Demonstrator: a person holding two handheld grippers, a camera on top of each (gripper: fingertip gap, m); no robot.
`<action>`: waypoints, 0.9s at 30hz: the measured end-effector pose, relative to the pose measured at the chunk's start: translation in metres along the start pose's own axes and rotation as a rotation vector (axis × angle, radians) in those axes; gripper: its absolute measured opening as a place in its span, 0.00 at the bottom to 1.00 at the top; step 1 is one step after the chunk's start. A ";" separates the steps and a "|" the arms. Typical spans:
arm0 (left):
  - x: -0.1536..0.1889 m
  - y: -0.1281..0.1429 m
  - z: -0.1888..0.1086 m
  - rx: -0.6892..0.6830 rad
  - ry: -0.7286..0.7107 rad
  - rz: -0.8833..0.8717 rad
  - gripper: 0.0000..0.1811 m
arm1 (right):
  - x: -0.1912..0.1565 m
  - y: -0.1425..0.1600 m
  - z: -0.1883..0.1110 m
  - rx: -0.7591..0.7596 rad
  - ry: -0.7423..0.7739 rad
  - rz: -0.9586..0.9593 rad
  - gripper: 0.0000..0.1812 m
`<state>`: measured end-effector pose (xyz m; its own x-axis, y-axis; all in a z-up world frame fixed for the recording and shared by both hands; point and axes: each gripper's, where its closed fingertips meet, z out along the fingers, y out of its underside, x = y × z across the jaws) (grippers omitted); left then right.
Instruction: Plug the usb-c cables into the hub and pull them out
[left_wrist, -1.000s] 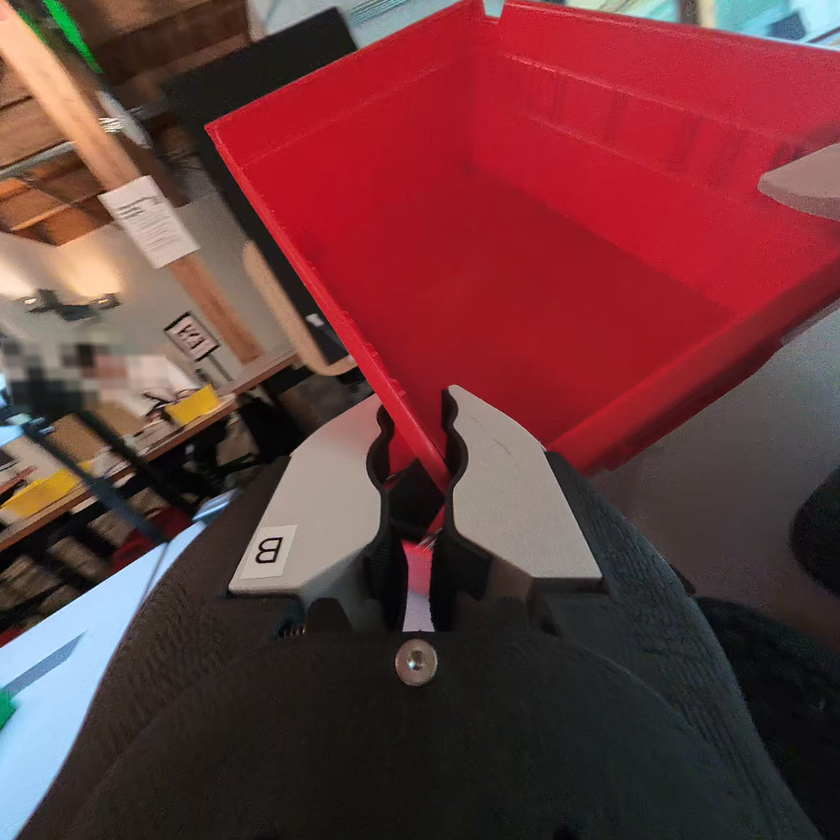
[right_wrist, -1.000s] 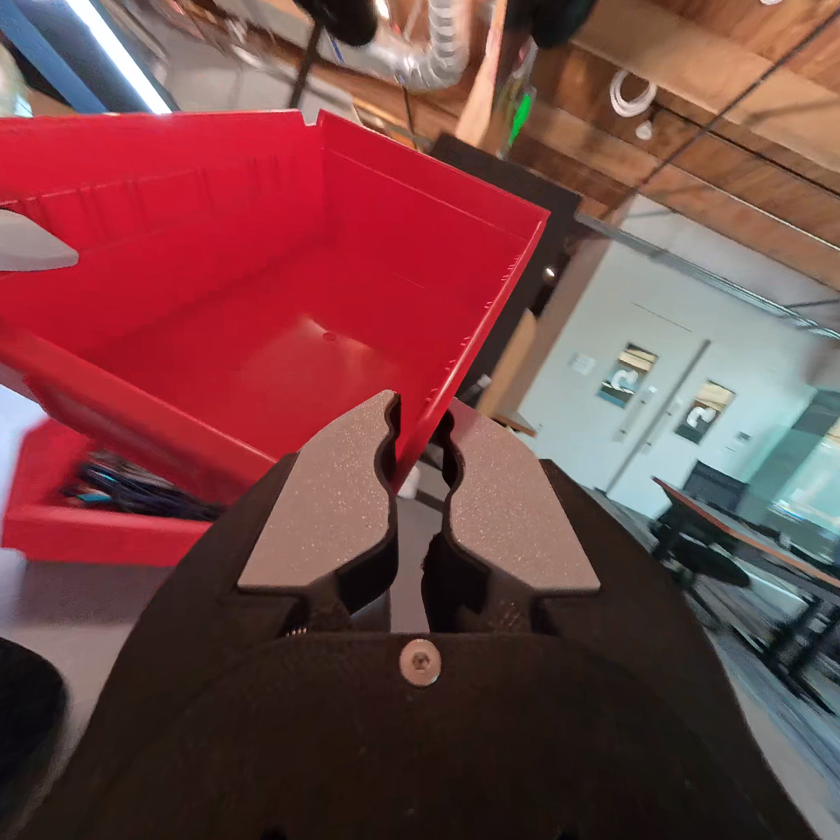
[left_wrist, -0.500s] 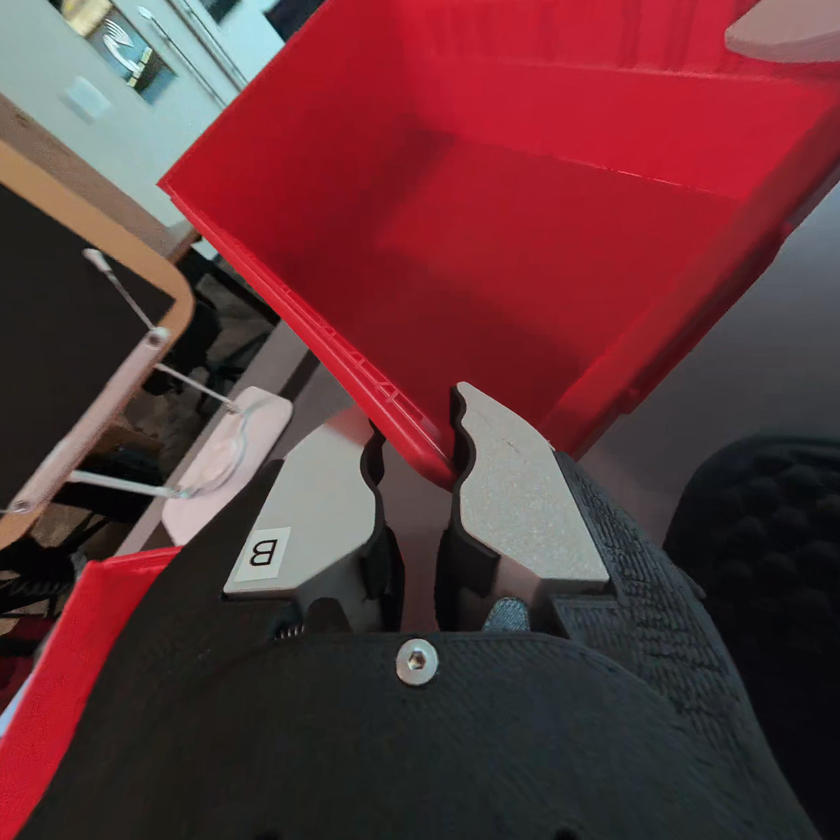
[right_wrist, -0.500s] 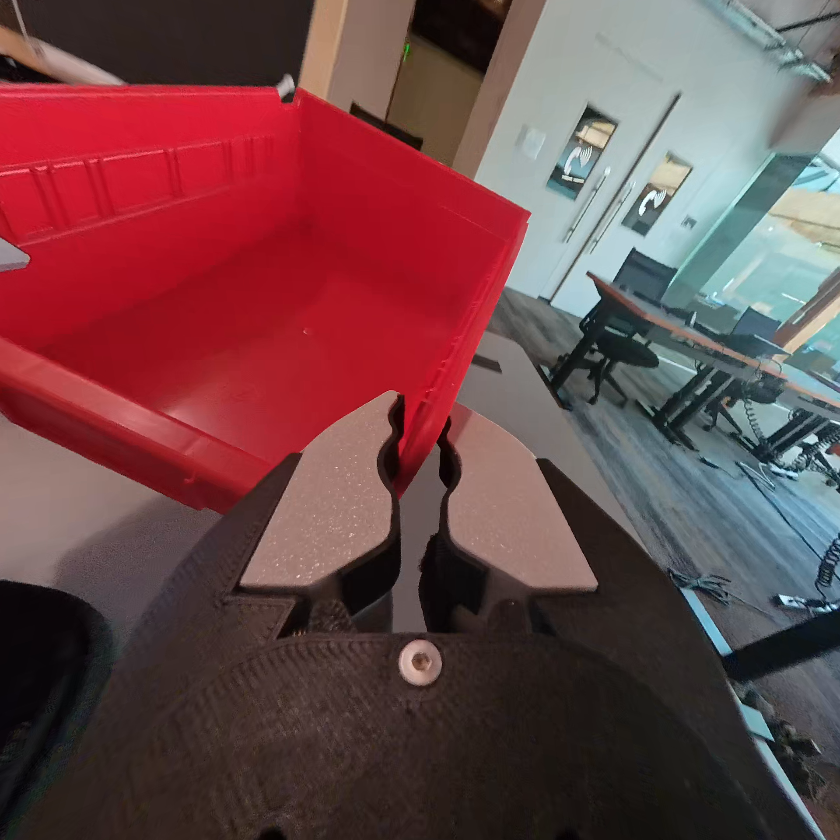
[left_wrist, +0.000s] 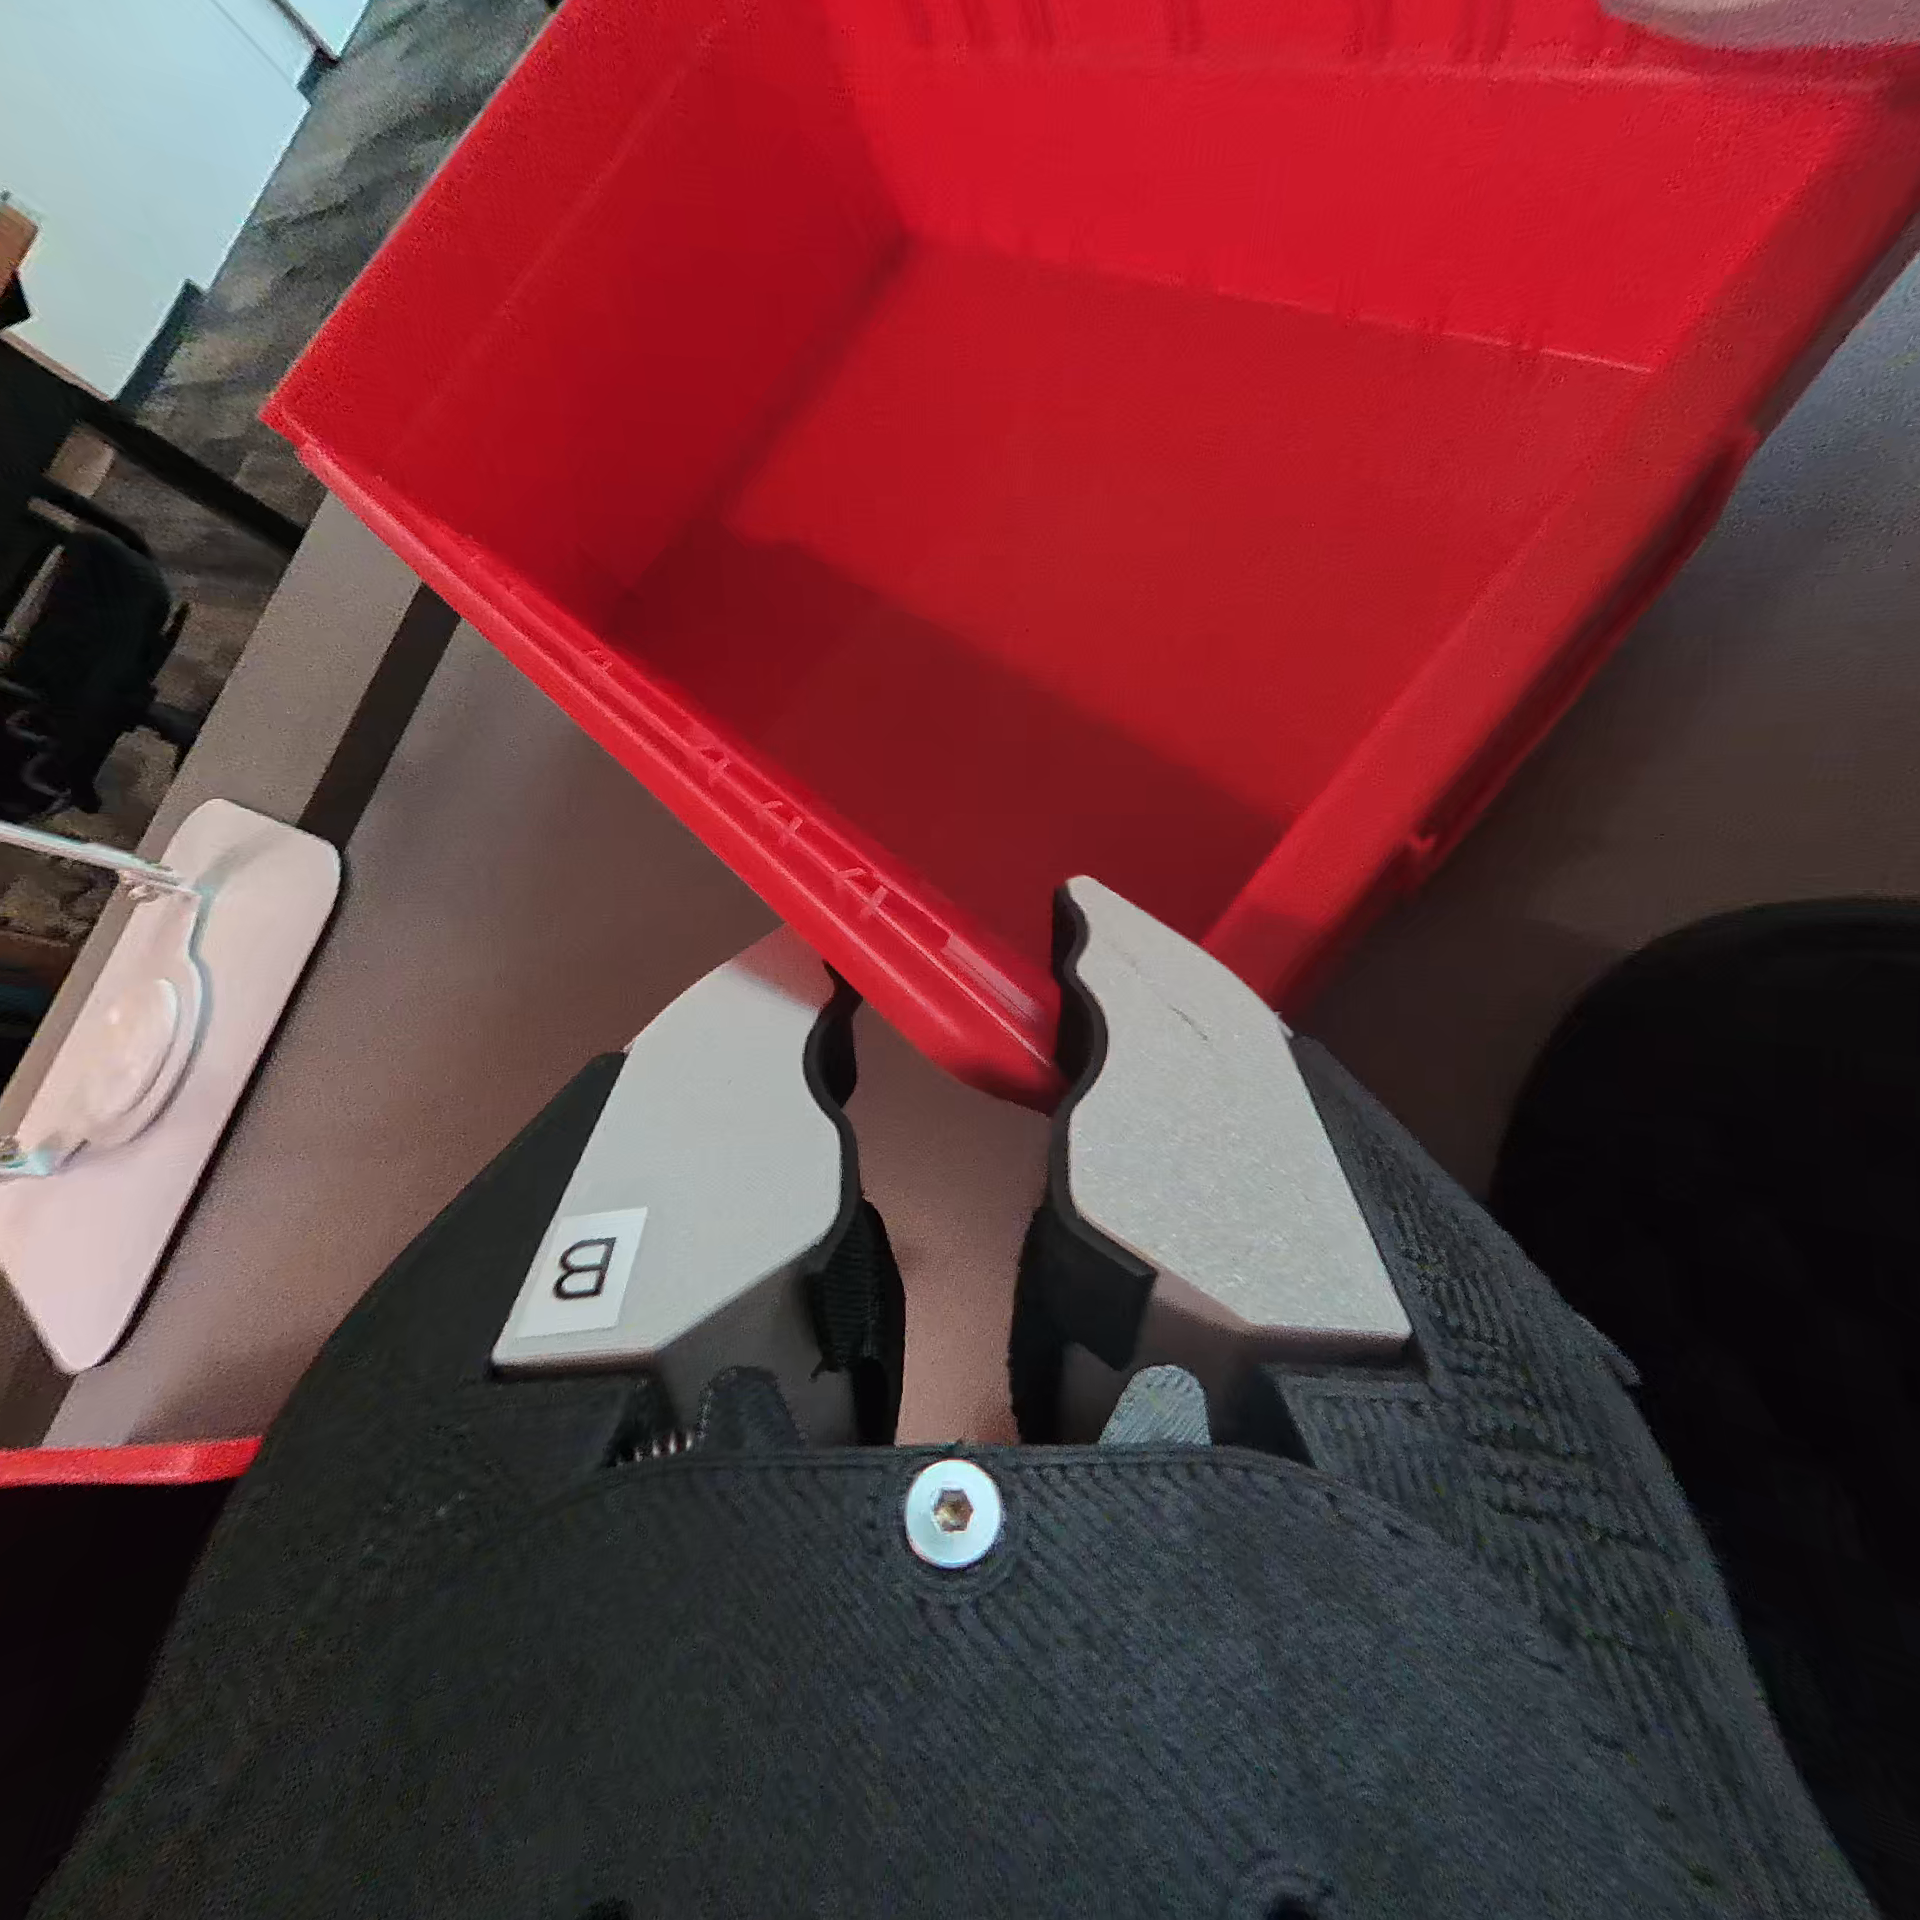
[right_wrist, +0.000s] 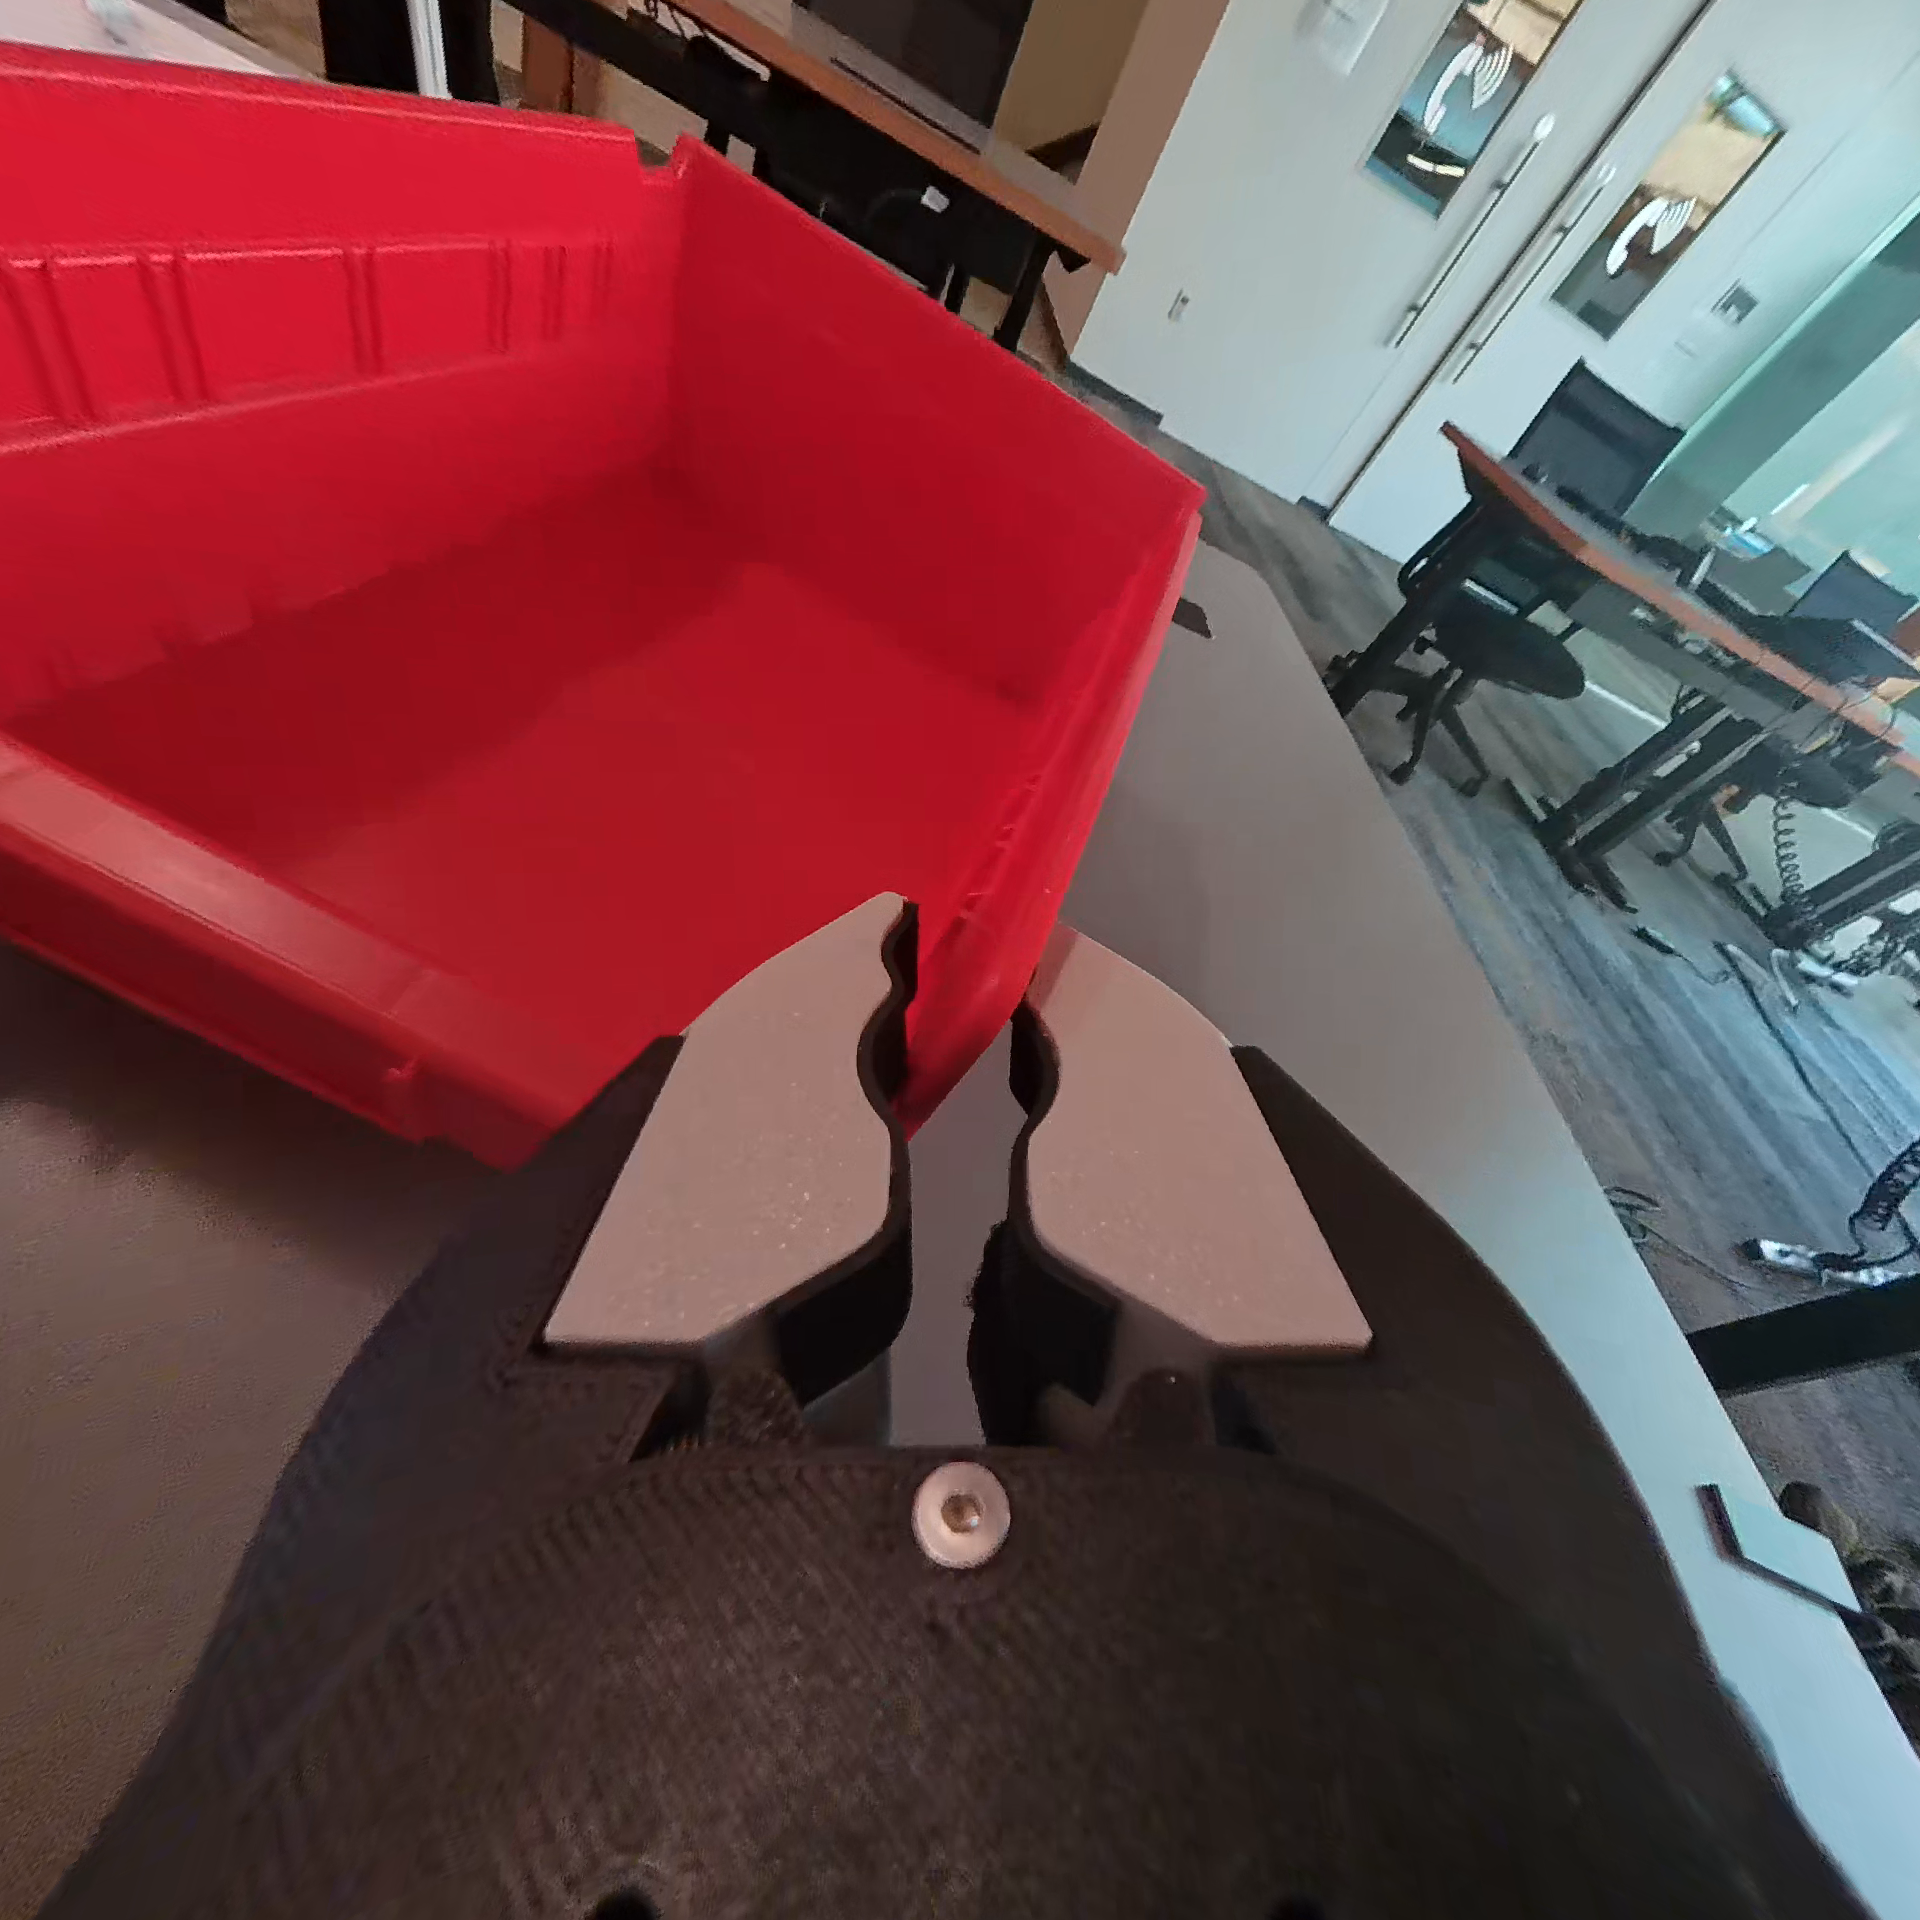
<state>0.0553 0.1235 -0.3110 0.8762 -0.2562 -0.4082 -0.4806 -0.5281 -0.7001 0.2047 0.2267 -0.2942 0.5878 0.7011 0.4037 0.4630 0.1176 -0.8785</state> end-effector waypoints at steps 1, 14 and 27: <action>0.001 -0.001 0.001 0.017 0.018 -0.010 0.19 | 0.002 0.000 0.000 0.007 0.001 0.015 0.08; -0.031 0.042 -0.087 0.053 -0.261 0.266 0.76 | 0.022 -0.065 -0.043 0.464 -0.042 0.072 0.74; -0.091 0.176 -0.107 -0.397 -0.235 0.224 0.33 | -0.111 -0.035 -0.025 0.170 -0.410 -0.557 0.41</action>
<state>-0.1053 -0.0324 -0.3345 0.6996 -0.2332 -0.6754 -0.5646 -0.7598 -0.3224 0.1395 0.1273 -0.3015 -0.0187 0.7091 0.7048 0.4925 0.6200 -0.6108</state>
